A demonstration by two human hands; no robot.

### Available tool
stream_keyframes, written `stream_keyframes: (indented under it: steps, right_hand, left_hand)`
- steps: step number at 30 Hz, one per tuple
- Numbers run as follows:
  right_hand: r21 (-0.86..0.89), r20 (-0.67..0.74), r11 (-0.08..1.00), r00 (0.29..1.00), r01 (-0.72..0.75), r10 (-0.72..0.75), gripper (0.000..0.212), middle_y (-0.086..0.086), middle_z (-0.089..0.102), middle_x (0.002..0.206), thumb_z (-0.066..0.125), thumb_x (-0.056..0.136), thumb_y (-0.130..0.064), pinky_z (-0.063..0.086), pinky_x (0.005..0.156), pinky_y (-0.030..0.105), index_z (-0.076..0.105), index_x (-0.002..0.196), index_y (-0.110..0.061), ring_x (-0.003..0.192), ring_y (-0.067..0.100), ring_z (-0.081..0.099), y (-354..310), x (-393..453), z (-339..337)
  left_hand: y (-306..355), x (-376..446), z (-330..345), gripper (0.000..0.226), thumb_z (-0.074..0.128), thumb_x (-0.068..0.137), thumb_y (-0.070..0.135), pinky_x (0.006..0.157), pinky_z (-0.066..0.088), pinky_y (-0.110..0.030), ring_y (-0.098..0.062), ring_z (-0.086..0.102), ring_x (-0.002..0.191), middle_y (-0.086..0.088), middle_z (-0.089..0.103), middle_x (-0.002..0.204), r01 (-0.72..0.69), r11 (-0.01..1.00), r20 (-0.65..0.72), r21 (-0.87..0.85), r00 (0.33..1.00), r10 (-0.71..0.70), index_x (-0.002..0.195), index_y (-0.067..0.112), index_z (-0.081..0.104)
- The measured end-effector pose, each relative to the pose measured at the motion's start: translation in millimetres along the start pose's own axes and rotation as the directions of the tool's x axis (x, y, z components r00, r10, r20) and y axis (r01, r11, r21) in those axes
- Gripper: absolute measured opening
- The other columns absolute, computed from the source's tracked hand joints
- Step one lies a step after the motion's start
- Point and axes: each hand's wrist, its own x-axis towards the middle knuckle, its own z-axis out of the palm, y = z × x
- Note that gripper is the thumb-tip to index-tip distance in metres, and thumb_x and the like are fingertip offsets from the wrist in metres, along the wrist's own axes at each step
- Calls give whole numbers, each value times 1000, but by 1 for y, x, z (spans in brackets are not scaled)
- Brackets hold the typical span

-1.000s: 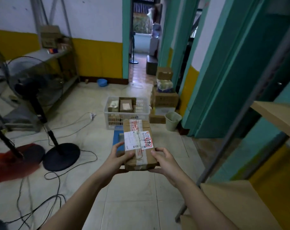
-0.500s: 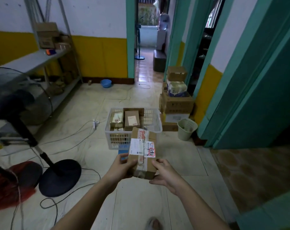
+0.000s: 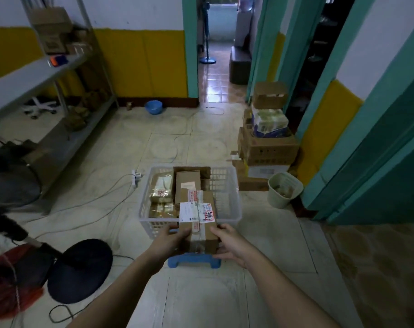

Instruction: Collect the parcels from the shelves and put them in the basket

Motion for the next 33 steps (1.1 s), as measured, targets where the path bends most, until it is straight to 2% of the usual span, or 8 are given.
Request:
stream_keyframes:
  steps: [7, 10, 14, 19, 22, 26, 30, 33]
  right_hand:
    - [-135, -35, 988, 997, -76, 72, 49, 11, 55, 141, 52, 102, -40, 60, 65, 33, 37, 144, -19, 78, 25, 71, -45, 114, 29]
    - [-63, -103, 993, 990, -99, 92, 35, 8, 61, 133, 50, 103, -33, 59, 68, 36, 45, 135, -17, 75, 27, 71, -50, 178, 46]
    - [59, -255, 987, 954, -147, 157, 20, 13, 62, 127, 53, 102, -19, 60, 57, 34, 49, 122, -13, 89, 33, 69, -52, 257, 60]
    - [149, -354, 981, 919, -128, 173, 15, 13, 55, 128, 52, 102, -10, 58, 67, 38, 43, 114, -14, 112, 31, 60, -64, 317, 61]
    - [173, -384, 977, 905, -127, 185, 20, 10, 53, 133, 51, 102, -7, 57, 76, 36, 46, 117, -18, 120, 33, 58, -72, 339, 59]
    - [212, -264, 957, 931, -198, 251, 41, 3, 61, 133, 55, 100, -14, 52, 75, 25, 47, 139, -23, 116, 25, 62, -80, 353, 63]
    - [240, -255, 942, 921, -235, 294, 49, 5, 59, 133, 56, 99, -22, 50, 84, 34, 39, 145, -23, 111, 23, 58, -82, 339, 61]
    - [255, -352, 942, 886, -219, 301, 35, 3, 61, 105, 50, 101, -20, 47, 63, 29, 45, 136, -18, 83, 16, 59, -88, 307, 48]
  left_hand:
    - [17, 111, -37, 41, 71, 91, 25, 71, 57, -31, -25, 64, 102, -10, 61, 117, 26, 997, -170, -73, 985, -38, 122, 10, 50]
    - [12, 170, -56, 41, 70, 92, 27, 81, 58, -35, -24, 64, 103, -9, 62, 116, 56, 998, -180, -11, 982, -57, 122, 7, 51]
    - [7, 241, -78, 40, 72, 90, 24, 94, 56, -45, -26, 68, 103, -11, 70, 118, 133, 987, -169, 86, 979, -118, 124, 4, 62]
    - [18, 304, -90, 41, 70, 92, 15, 72, 52, -18, -20, 66, 100, -7, 67, 121, 155, 978, -122, 141, 983, -138, 130, 4, 60]
    - [22, 326, -91, 48, 67, 93, 9, 68, 48, -12, -17, 62, 105, -4, 63, 127, 156, 974, -90, 162, 986, -143, 139, 5, 53]
    - [27, 344, -90, 53, 65, 92, 4, 89, 49, -26, -17, 60, 111, -6, 62, 134, 183, 964, -12, 194, 983, -184, 142, 9, 50]
    - [43, 338, -86, 40, 66, 91, 5, 95, 54, -36, -26, 62, 118, -6, 65, 127, 145, 965, 24, 217, 988, -154, 130, 9, 55]
    - [72, 325, -68, 40, 61, 96, 10, 93, 51, -32, -27, 59, 119, -7, 59, 129, -10, 927, -51, 375, 998, 32, 135, 11, 53]
